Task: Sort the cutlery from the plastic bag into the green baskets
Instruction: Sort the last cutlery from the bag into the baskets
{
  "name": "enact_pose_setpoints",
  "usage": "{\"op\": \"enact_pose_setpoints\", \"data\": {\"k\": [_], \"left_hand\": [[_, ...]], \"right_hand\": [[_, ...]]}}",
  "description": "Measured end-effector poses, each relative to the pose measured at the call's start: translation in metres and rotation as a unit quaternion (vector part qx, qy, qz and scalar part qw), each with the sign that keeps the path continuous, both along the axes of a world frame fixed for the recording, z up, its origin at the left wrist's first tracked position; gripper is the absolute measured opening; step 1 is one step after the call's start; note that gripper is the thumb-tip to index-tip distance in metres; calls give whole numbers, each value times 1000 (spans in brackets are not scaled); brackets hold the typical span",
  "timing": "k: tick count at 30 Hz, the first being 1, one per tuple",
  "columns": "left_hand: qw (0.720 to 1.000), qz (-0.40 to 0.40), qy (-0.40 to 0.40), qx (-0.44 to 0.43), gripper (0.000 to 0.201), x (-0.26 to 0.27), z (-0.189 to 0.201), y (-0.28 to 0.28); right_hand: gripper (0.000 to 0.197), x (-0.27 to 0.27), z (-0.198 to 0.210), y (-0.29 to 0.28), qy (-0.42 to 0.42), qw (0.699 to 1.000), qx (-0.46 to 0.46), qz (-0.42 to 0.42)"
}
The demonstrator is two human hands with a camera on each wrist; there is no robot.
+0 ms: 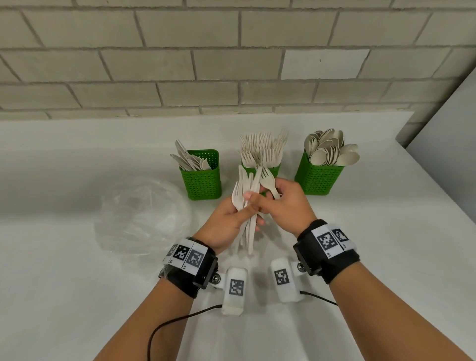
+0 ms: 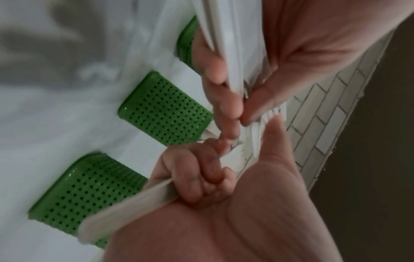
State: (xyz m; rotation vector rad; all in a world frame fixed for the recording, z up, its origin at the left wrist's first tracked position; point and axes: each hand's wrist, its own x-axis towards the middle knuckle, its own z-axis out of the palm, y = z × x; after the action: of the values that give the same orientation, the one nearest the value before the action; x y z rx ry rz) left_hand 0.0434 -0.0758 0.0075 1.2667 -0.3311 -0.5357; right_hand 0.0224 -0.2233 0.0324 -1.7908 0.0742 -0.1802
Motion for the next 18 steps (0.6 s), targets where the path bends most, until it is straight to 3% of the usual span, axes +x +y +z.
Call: {"op": "enact_pose_setpoints", "data": {"k": [4,6,9,13,18], "left_hand": [[999,20,40,-18,21,-2,1,6],[997,55,50,-18,16,0,-1,10],[995,77,64,-29,15,4,0,14],[994,73,60,-54,18,8,9,16],[993,75,51,-70,20,11,16,16]], "right_hand": [[19,4,3,-3,32,999,36,4],[25,6,9,-7,26,999,23,-26],[27,14,21,-16,-45,991,-105,-72],[20,30,44,-26,-166,970,-129,-124],[21,43,57,-34,-204,946,-226,-113]]}}
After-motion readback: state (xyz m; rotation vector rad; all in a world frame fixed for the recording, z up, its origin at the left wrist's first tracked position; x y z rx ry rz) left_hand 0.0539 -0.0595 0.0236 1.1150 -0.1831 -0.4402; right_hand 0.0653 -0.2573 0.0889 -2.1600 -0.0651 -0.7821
